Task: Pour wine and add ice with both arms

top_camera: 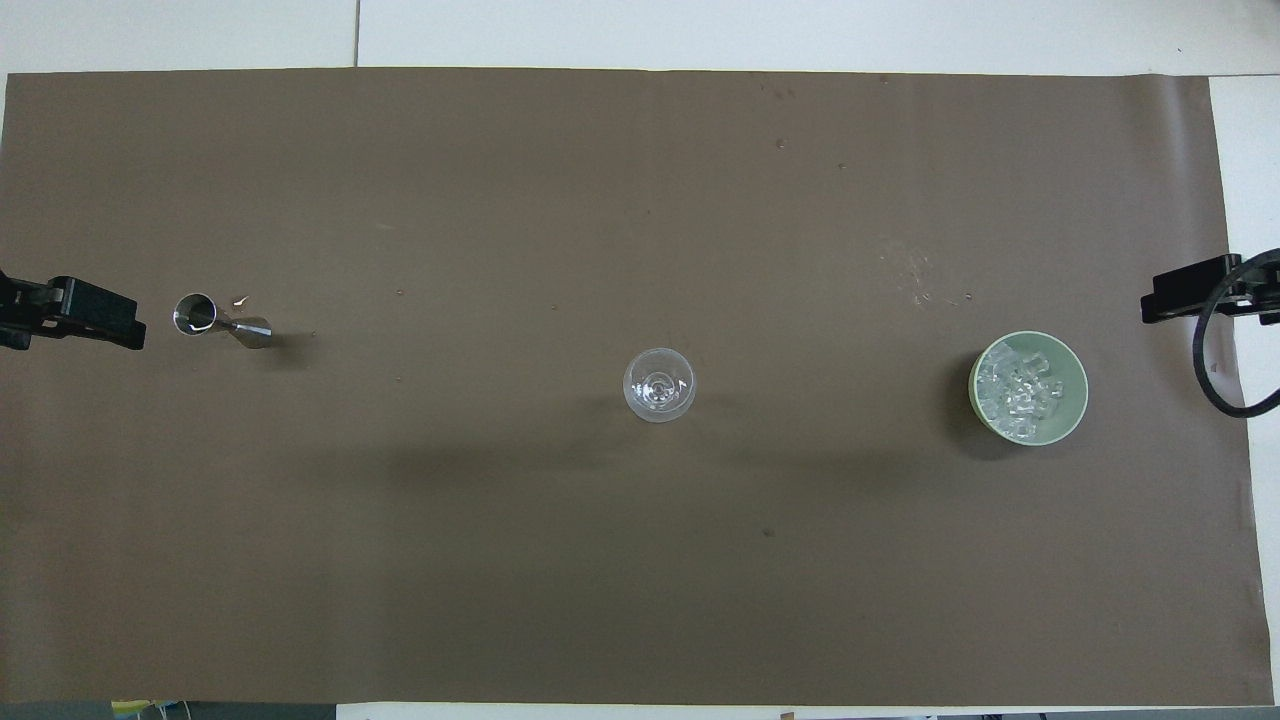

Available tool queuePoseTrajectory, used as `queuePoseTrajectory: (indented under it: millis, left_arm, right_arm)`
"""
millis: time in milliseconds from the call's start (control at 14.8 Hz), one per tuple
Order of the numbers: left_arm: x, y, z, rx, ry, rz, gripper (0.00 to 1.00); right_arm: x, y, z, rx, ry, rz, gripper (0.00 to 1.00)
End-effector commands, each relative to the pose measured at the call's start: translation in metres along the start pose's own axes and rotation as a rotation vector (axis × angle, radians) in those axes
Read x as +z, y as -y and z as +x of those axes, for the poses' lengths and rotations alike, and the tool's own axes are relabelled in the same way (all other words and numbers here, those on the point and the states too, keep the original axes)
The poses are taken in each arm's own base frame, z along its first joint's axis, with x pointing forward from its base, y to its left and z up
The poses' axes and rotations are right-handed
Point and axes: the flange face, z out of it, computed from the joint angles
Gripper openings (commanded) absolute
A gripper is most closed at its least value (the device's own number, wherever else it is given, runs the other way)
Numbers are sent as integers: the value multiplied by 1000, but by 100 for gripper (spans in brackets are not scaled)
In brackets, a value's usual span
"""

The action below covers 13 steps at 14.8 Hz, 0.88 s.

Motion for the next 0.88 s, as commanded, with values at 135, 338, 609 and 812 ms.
queuePoseTrajectory:
  millis: [135,338,609,812]
  left_arm:
    - [-1,3,-7,1,-16,19,100]
    - [-1,3,-7,1,-16,19,100]
    - [-1,3,-7,1,-16,19,100]
    - [-1,3,-7,1,-16,19,100]
  right_arm:
    - [-4,-1,-4,-6,1,1,100]
    - [-3,0,-6,-8,8,7,100]
    - [-2,0,-7,-6,12,12,100]
    - [-2,0,-7,-5,12,14,100]
